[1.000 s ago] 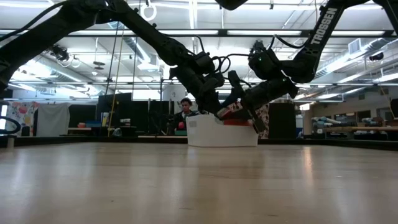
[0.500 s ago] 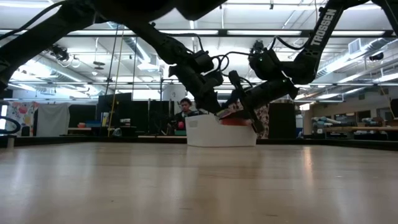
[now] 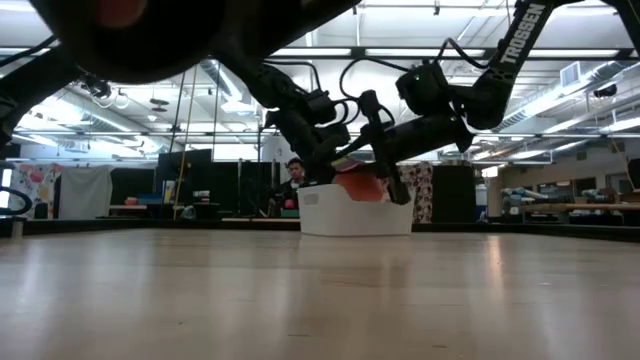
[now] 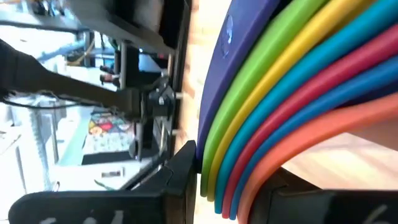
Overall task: Nest measuring cups in basket
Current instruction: Put the nested measuring cups into the white bin
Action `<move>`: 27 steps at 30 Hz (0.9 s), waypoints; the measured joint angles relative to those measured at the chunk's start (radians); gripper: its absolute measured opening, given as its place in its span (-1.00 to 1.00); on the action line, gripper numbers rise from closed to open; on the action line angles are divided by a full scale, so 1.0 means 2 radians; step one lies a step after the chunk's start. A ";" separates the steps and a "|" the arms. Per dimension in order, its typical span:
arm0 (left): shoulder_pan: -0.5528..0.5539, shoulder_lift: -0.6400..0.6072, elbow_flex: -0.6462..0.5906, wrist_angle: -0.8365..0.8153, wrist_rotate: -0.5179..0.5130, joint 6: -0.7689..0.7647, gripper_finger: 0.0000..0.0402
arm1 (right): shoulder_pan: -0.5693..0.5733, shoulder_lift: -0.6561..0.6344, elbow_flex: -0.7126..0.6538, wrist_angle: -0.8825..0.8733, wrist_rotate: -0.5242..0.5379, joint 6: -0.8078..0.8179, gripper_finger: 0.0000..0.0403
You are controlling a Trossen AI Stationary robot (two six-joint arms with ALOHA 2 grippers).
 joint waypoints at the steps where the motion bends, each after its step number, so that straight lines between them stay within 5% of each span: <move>1: 0.002 0.000 0.000 0.000 0.000 0.000 -0.96 | 0.002 0.000 0.000 0.004 0.003 -0.002 -0.55; 14: 0.010 0.000 0.000 0.000 0.000 0.001 -0.96 | 0.001 0.013 -0.001 -0.001 0.017 0.026 -0.55; 27: 0.011 0.000 0.000 0.000 0.000 0.001 -0.96 | 0.004 0.166 0.001 0.288 0.024 0.157 -0.55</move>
